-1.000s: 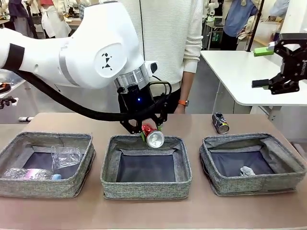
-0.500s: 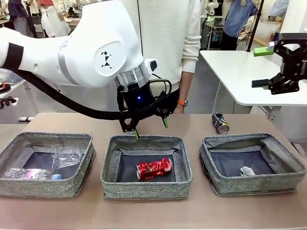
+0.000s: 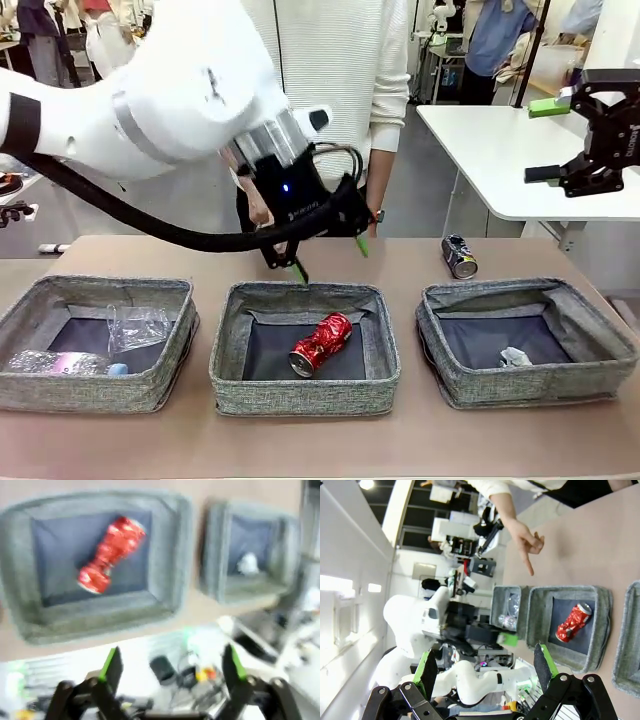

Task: Sort the waste into the appropriate baskets.
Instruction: Place the picked waste into the Fabric basket indicated by the person.

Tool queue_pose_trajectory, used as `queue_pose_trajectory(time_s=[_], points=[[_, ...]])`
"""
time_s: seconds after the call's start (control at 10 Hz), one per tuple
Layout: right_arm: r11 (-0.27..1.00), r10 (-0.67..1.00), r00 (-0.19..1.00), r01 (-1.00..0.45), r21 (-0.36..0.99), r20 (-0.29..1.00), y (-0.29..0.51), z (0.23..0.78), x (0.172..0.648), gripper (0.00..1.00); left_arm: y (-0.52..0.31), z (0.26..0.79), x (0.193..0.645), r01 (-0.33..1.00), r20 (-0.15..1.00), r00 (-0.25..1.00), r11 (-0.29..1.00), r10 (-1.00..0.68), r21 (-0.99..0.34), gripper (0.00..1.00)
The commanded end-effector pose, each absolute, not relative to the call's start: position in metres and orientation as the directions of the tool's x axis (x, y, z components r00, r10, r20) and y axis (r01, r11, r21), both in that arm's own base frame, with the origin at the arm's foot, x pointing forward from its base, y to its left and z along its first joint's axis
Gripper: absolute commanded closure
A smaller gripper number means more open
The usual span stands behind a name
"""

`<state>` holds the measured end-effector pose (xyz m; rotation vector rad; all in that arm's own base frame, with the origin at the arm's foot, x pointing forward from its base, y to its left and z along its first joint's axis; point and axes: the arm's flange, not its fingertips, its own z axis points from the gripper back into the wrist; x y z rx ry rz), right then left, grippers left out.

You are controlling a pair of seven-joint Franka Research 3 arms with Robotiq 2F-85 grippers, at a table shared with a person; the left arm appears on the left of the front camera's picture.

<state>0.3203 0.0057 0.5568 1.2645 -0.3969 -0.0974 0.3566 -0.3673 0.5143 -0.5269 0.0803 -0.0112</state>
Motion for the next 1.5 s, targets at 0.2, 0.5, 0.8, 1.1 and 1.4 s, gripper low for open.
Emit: queue_pose_trajectory(time_s=[0.2,0.5,0.8,1.1,1.4], points=[[0.303,-0.292,0.931,-0.128,0.944,0.22,0.007,0.56,0.321,0.0,-0.227,0.558,0.358,0.226,-0.01,0.822,0.342,-0.569,-0.912,0.0],[0.303,-0.292,0.931,-0.128,0.944,0.22,0.007,0.56,0.321,0.0,-0.141,0.545,0.357,0.134,0.052,0.913,0.176,-0.404,-0.975,0.0],[0.303,-0.292,0.931,-0.128,0.944,0.22,0.007,0.56,0.321,0.0,-0.042,0.514,0.343,-0.105,-0.108,0.993,0.069,-0.047,-0.992,0.0],[0.303,-0.292,0.931,-0.128,0.944,0.22,0.007,0.56,0.321,0.0,0.021,0.496,0.317,-0.209,-0.233,0.885,-0.104,0.402,-0.972,0.0],[0.303,-0.292,0.931,-0.128,0.944,0.22,0.007,0.56,0.321,0.0,0.039,0.486,0.331,-0.236,-0.222,0.941,0.027,0.257,-0.971,0.0]])
